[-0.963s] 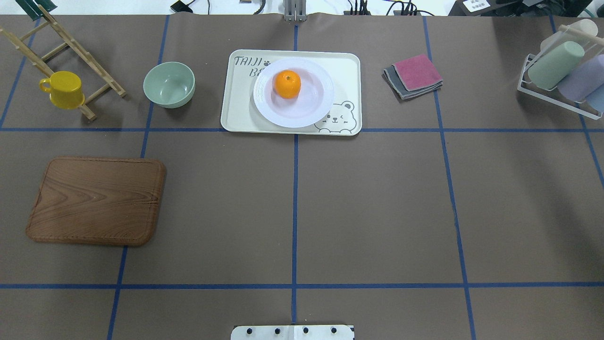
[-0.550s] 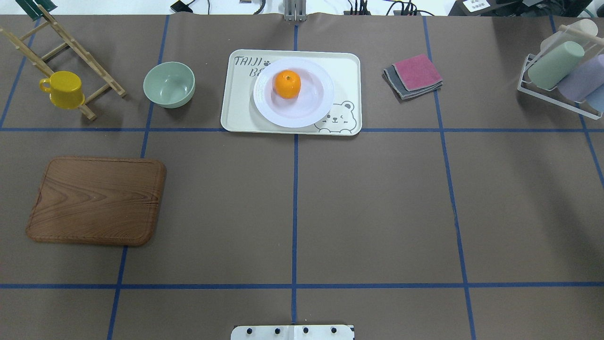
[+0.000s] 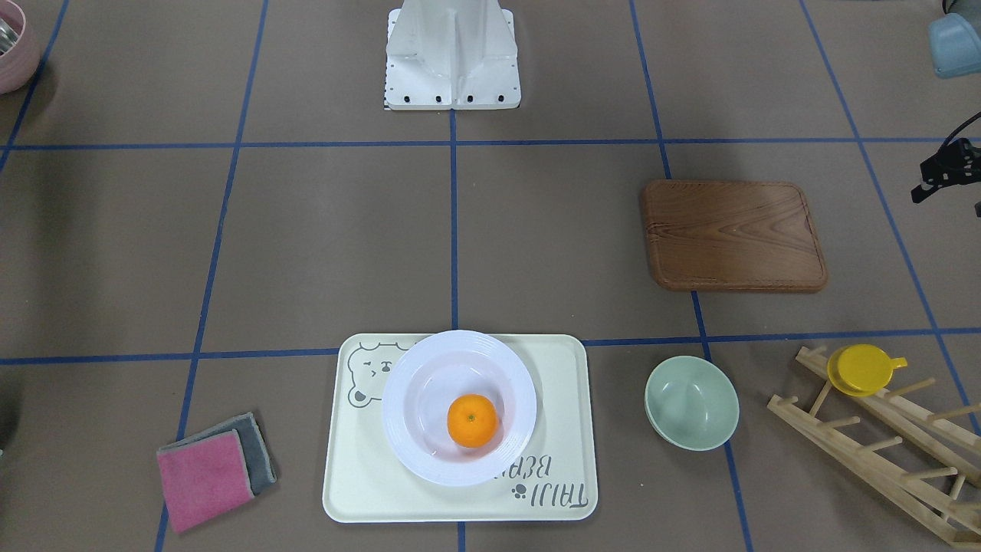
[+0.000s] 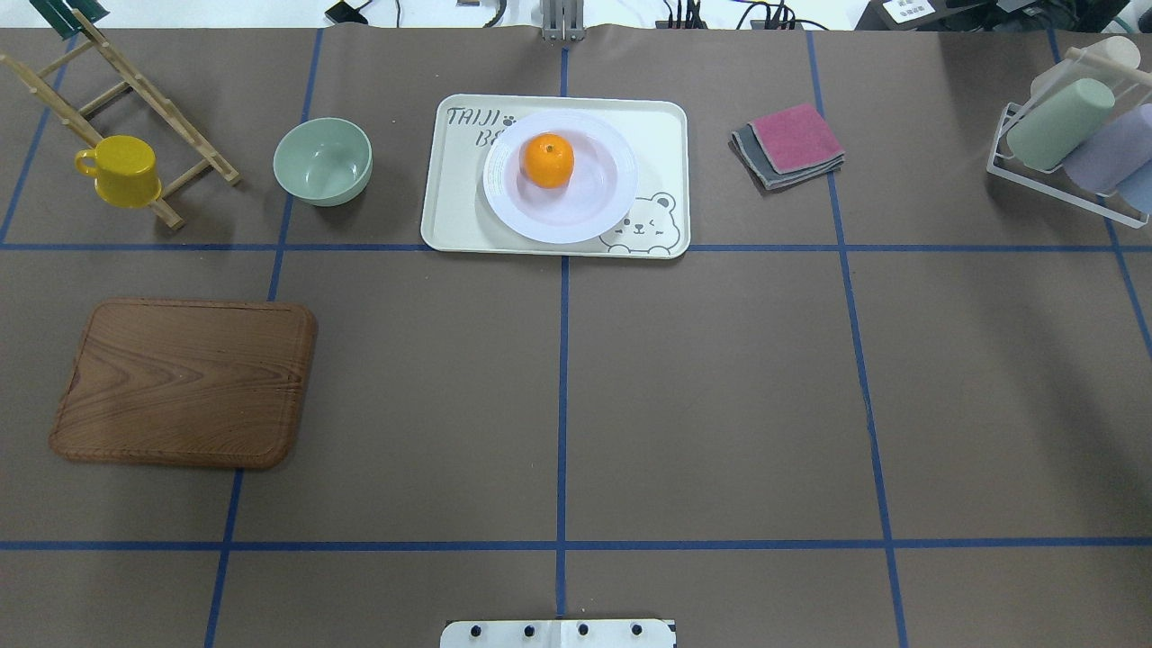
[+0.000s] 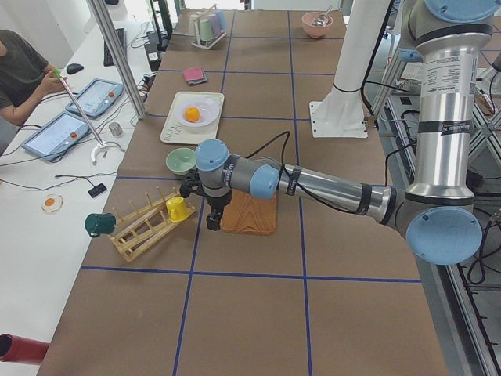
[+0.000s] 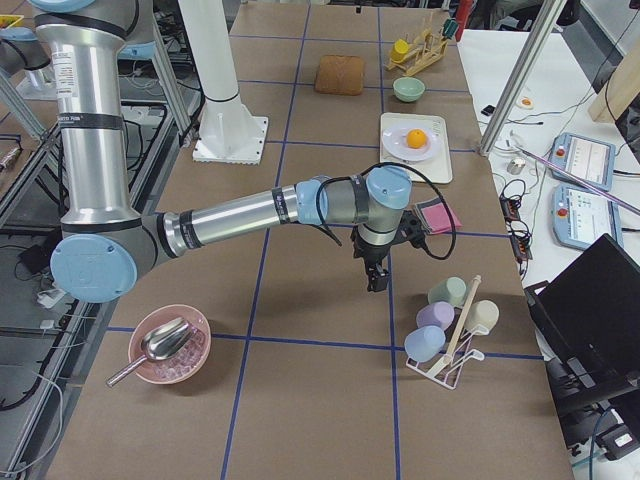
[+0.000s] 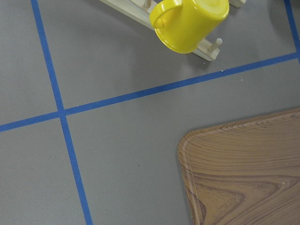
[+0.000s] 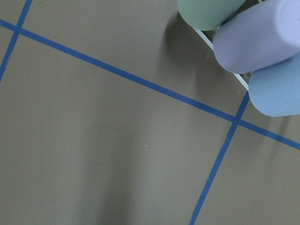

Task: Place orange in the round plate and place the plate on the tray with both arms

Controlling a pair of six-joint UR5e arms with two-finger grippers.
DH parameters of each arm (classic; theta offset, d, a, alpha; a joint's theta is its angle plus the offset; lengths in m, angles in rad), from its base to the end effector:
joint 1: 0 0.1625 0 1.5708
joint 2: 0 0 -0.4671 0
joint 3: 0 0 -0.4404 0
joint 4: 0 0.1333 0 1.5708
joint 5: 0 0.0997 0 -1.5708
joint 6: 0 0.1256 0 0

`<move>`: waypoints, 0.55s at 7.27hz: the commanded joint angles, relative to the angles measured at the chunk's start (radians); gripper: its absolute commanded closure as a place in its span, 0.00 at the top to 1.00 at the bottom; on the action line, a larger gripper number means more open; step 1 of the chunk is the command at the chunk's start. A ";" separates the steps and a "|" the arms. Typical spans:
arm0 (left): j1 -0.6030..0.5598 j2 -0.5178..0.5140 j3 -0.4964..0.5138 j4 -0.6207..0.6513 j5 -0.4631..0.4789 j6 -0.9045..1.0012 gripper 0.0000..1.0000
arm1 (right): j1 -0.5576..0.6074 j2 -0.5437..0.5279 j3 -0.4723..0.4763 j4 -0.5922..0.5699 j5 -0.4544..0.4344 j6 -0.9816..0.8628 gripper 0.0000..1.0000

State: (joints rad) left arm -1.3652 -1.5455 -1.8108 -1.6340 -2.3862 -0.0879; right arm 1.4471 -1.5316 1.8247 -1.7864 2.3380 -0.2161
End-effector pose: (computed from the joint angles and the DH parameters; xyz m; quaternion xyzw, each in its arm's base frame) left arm 0.0688 -0.5352 0.5911 0.0684 0.4070 0.1083 0.9044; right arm -0.0216 -0.5478 0.5844 0.0532 -0.3719 -0.1710 0.9108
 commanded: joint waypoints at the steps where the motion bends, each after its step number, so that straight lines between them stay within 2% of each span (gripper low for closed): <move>1: 0.000 -0.001 -0.002 -0.001 -0.001 -0.001 0.99 | -0.008 -0.001 0.001 -0.001 0.012 0.035 1.00; 4: 0.000 -0.005 -0.004 -0.001 -0.002 -0.003 0.99 | -0.024 -0.001 -0.005 0.001 0.007 0.128 1.00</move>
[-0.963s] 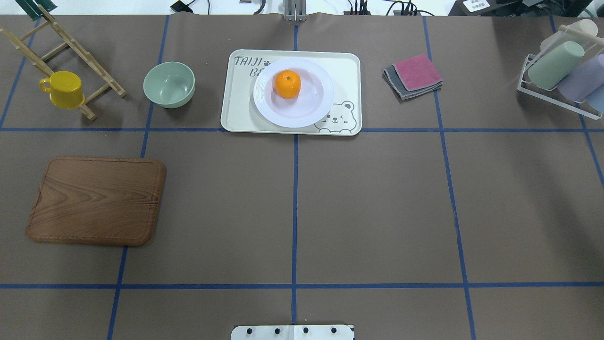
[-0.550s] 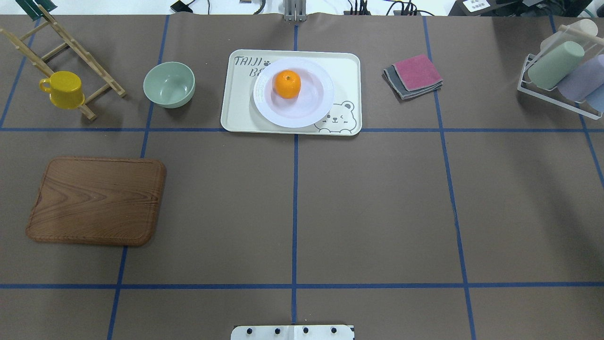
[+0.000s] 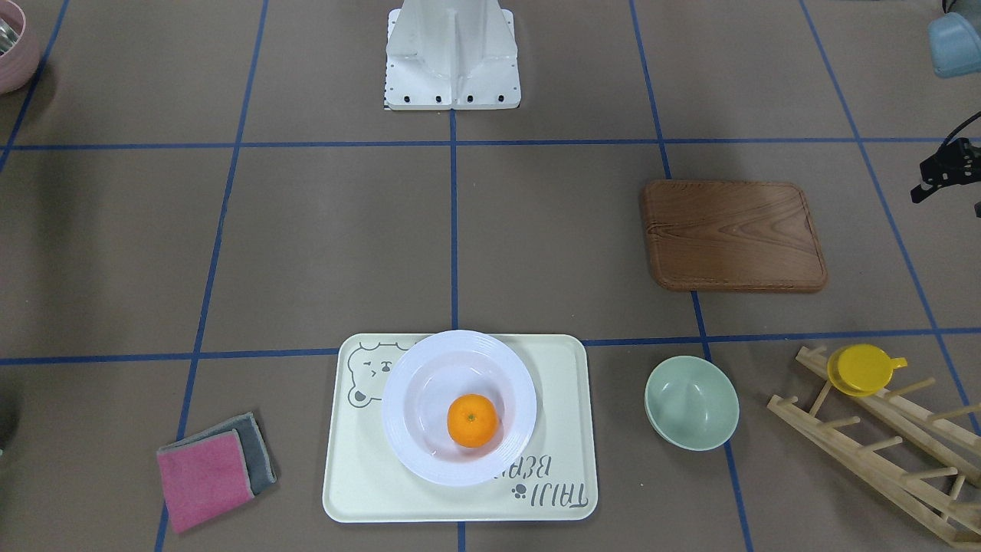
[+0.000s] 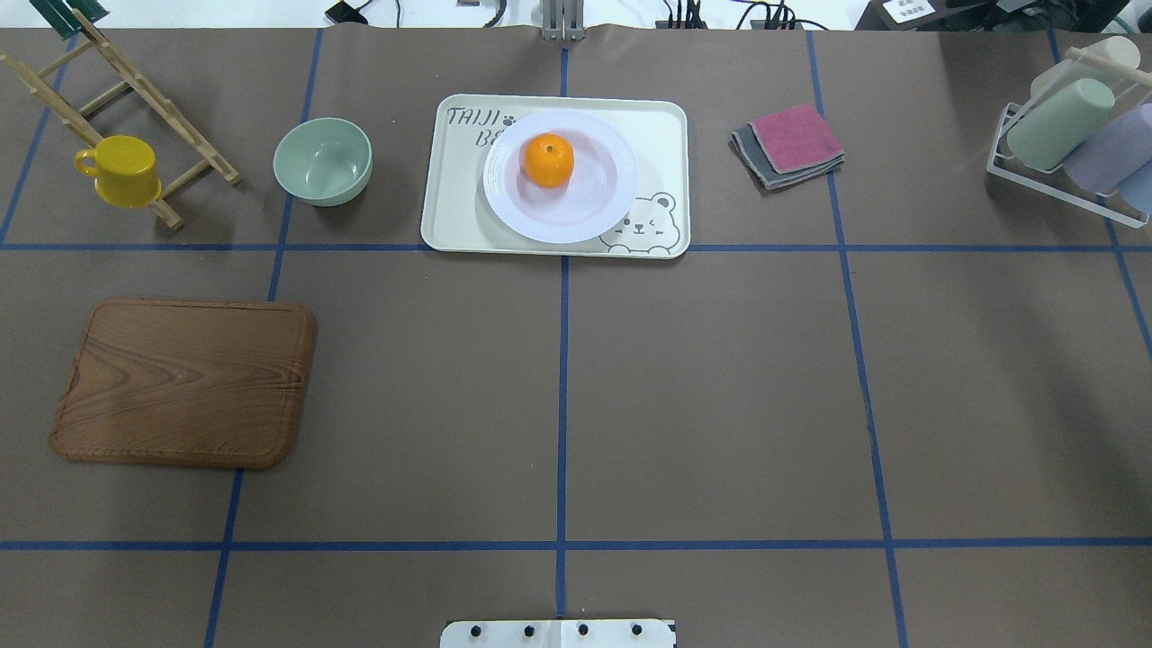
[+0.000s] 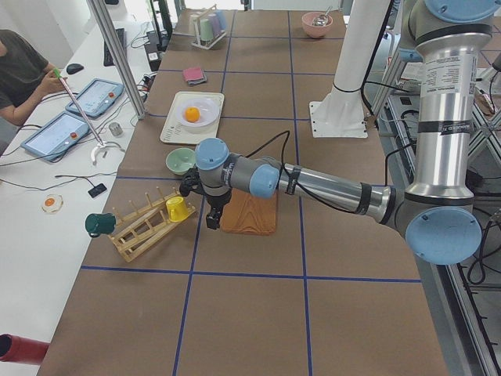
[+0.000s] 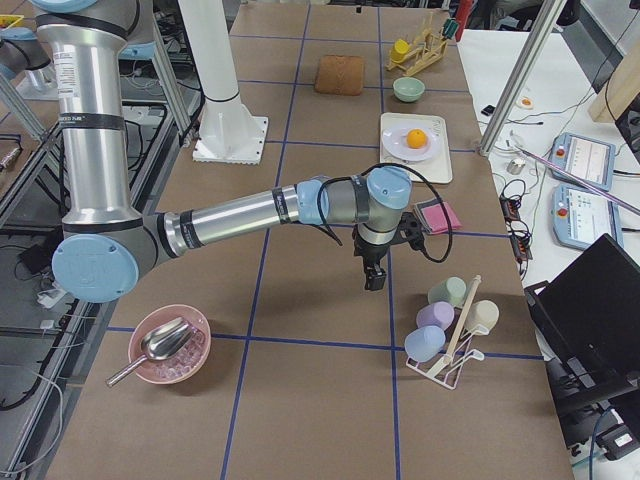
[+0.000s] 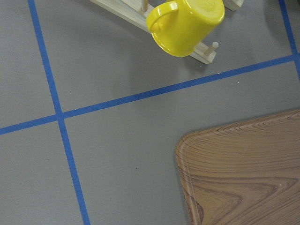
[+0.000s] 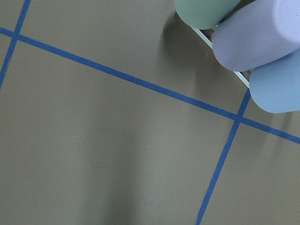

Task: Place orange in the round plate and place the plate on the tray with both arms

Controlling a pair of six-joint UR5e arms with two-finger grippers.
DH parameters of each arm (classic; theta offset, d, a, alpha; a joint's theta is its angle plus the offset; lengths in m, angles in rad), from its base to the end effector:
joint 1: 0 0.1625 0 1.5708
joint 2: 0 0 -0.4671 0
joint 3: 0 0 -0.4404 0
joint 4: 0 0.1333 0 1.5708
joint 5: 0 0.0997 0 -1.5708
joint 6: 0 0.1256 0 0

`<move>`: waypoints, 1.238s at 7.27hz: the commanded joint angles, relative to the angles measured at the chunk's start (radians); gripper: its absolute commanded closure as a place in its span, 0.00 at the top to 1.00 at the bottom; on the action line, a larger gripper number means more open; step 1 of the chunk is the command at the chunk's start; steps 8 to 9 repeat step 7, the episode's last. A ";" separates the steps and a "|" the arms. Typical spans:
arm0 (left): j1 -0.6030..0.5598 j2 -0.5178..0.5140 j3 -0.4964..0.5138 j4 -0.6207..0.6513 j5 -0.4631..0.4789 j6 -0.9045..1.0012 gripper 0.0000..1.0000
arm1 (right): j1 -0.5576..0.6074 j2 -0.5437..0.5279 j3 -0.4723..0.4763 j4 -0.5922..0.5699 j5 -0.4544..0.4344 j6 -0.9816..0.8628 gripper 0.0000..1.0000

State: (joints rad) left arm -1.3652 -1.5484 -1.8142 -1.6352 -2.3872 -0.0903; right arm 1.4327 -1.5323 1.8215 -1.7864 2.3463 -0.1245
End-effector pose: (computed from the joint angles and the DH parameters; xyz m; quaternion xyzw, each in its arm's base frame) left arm 0.0692 -0.5363 0.5874 0.0712 0.4079 0.1087 0.9037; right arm -0.0302 -0.5472 0.5858 0.0315 -0.3781 -0.1349 0.9154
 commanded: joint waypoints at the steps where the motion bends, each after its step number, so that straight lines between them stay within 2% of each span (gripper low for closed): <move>1: 0.000 -0.001 -0.013 0.002 -0.003 0.000 0.99 | -0.014 0.001 -0.004 0.002 -0.002 0.049 1.00; 9: 0.002 -0.030 -0.039 -0.003 0.031 0.003 0.99 | -0.032 0.030 -0.024 0.015 -0.004 0.052 1.00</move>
